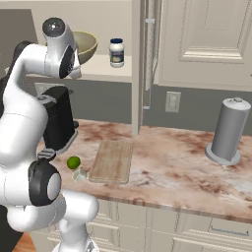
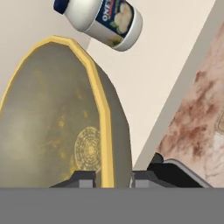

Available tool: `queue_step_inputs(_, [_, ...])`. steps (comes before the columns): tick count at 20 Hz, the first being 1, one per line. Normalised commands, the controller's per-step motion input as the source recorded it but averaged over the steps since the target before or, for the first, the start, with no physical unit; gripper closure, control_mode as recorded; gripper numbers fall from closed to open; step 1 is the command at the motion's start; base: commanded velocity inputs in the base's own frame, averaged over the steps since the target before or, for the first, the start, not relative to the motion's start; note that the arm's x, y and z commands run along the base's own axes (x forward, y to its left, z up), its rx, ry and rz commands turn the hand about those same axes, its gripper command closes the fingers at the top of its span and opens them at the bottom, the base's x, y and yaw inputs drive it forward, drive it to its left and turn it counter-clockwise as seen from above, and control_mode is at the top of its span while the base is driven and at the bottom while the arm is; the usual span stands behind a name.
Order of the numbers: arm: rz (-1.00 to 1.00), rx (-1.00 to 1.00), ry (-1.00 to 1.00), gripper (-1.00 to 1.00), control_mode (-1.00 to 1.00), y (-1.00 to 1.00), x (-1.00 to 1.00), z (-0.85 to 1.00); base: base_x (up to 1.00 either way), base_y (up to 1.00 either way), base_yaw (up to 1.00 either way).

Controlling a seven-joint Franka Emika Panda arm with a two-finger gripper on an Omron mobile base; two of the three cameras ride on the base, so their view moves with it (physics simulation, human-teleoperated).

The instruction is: Open the cabinet. Place the bowl and condiment on the counter. Then place the lime and garlic on the cutting board.

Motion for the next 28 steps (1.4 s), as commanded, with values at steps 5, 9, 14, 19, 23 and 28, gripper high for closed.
queue_step_inputs(5, [0.0,0.0,0.0,1.0,-1.0,0.0,-0.55,-0.01,0.0,0.0,0.0])
queue_step_inputs(9, [-0.01,0.0,0.01,1.0,-1.0,0.0,-0.5,-0.07,0.0,0.0,0.0])
queue_step_inputs(14, [-0.02,0.0,0.03,1.0,-1.0,-0.02,-0.53,-0.11,0.0,0.0,0.0])
queue_step_inputs(19, [-0.02,0.0,0.03,1.0,-1.0,-0.09,-0.55,-0.06,0.0,0.0,0.0])
queue_step_inputs(23, [-0.01,0.0,0.03,1.0,-1.0,-0.12,-0.59,0.0,0.0,0.0,0.0])
queue_step_inputs(28, [-0.01,0.0,0.05,1.0,-1.0,-0.04,-0.6,0.0,0.0,0.0,0.0])
